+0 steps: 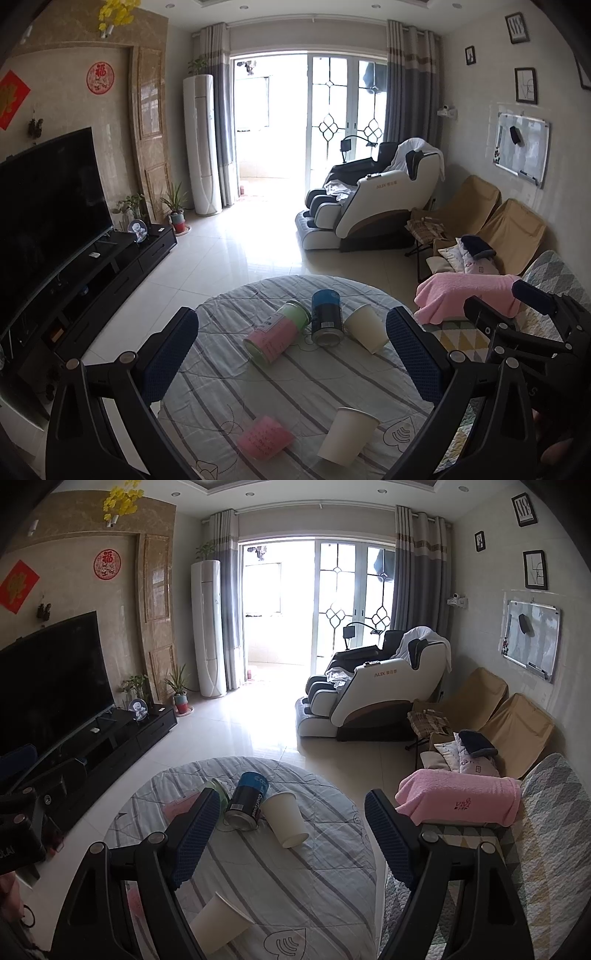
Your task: Flip cup upright
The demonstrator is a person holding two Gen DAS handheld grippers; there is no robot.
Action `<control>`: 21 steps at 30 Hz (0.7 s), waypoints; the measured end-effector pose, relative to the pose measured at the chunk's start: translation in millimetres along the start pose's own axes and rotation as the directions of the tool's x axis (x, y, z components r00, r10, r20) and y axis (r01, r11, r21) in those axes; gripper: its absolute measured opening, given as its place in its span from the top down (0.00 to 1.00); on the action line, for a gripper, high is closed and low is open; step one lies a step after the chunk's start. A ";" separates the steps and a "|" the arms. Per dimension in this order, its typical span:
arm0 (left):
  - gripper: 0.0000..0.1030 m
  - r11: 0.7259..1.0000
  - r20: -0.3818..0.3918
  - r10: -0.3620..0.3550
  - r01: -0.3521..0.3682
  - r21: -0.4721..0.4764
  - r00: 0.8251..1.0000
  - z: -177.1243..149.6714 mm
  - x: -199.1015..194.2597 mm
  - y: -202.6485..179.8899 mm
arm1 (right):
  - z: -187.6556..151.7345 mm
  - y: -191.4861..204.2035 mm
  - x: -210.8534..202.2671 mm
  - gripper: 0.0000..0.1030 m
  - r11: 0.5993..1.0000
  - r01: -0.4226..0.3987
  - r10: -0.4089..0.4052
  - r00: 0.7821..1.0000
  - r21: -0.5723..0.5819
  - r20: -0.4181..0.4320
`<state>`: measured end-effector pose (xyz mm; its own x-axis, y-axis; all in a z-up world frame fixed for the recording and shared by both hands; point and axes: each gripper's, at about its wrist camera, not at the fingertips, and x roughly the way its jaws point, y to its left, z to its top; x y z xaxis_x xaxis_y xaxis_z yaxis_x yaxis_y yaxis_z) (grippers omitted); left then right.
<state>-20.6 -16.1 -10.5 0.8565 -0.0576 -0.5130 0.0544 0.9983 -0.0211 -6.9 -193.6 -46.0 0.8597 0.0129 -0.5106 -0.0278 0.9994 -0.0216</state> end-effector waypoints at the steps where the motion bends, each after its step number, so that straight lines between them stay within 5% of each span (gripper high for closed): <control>1: 0.00 1.000 0.000 0.000 0.000 0.000 1.000 -0.2 -0.2 0.0 | 0.0 0.1 0.0 0.21 1.000 0.000 0.000 1.000 0.000 0.000; 14: 0.00 0.999 -0.055 0.026 -0.027 -0.022 0.998 5.0 4.8 23.6 | 9.1 14.2 10.7 0.21 0.999 -0.045 0.045 0.998 -0.016 -0.034; 21: 0.00 0.998 -0.194 0.044 -0.050 -0.029 0.980 5.6 35.2 46.3 | 30.0 30.2 39.9 0.21 0.994 -0.108 0.105 0.987 -0.019 -0.121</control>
<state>14.9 28.0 -24.8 0.7424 -0.0109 -0.6698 -0.0038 0.9998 -0.0204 41.8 -161.9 -41.3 0.7842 0.1134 -0.6101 -0.1300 0.9914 0.0172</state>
